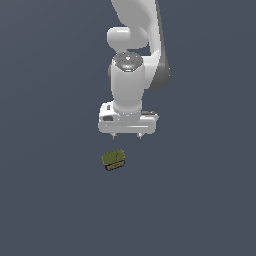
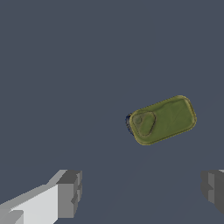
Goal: Pick up the object and move it to a goal position.
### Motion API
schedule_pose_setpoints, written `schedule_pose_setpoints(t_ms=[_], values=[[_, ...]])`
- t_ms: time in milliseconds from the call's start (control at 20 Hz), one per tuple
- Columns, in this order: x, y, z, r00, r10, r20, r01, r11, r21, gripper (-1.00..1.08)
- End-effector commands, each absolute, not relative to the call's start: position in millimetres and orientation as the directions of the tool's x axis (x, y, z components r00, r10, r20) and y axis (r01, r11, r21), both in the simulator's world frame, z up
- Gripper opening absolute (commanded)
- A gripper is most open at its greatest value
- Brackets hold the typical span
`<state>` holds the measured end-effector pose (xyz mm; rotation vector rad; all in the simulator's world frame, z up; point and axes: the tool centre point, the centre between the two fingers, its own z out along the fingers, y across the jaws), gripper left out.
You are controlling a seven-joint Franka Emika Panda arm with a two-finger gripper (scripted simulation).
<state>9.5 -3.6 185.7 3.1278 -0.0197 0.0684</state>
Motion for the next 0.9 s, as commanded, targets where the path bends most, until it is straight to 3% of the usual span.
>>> schedule_pose_setpoints(t_ms=[0, 850], values=[[9.5, -3.6, 185.7, 0.999, -0.012, 0.044, -0.013, -1.000, 0.013, 1.00], [10.4, -1.6, 193.5, 0.998, -0.002, 0.055, -0.002, -1.000, 0.006, 1.00]])
